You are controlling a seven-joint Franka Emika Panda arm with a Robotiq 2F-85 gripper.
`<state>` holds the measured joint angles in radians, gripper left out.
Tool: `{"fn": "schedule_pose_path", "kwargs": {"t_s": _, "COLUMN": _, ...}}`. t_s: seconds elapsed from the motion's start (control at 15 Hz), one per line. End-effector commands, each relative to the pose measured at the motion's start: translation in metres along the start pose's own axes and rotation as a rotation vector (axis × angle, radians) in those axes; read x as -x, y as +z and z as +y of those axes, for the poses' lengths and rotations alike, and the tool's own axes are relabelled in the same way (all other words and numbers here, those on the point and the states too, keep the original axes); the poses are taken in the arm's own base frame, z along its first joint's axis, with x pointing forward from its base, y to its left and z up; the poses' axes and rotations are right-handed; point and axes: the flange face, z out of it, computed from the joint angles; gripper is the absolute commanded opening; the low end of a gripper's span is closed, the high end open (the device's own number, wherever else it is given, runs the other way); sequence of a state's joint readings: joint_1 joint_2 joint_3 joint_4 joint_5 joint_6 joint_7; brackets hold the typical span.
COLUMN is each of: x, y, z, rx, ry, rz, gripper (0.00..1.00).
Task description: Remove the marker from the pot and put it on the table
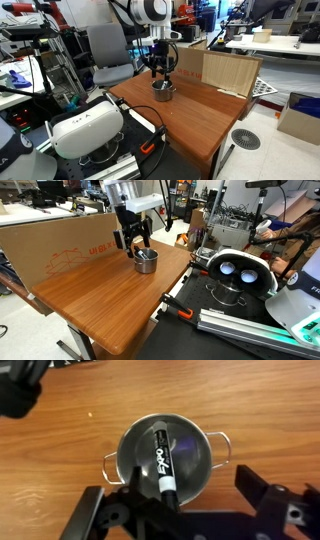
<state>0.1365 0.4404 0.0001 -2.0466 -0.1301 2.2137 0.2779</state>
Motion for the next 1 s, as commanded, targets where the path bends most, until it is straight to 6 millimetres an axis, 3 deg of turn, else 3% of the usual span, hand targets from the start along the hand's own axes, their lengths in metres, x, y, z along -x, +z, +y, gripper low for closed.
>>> {"fn": "schedule_pose_path", "kwargs": {"t_s": 0.0, "x": 0.002, "y": -0.006, "z": -0.005, "rx": -0.002, "ry": -0.007, "rz": -0.003, "gripper": 1.00}}
{"fn": "schedule_pose_path", "kwargs": {"t_s": 0.2, "x": 0.007, "y": -0.014, "z": 0.000, "rx": -0.009, "ry": -0.013, "rz": 0.010, "gripper": 1.00}}
{"fn": "schedule_pose_path", "kwargs": {"t_s": 0.53, "x": 0.020, "y": -0.045, "z": 0.014, "rx": -0.040, "ry": -0.027, "rz": 0.061, "gripper": 1.00}}
{"fn": "schedule_pose_path", "kwargs": {"t_s": 0.6, "x": 0.026, "y": -0.055, "z": 0.028, "rx": -0.047, "ry": -0.031, "rz": 0.072, "gripper": 1.00}}
{"fn": "schedule_pose_path", "kwargs": {"t_s": 0.73, "x": 0.031, "y": -0.067, "z": 0.037, "rx": -0.057, "ry": -0.040, "rz": 0.088, "gripper": 1.00}}
{"fn": "schedule_pose_path", "kwargs": {"t_s": 0.93, "x": 0.035, "y": -0.071, "z": 0.051, "rx": -0.060, "ry": -0.030, "rz": 0.075, "gripper": 1.00}}
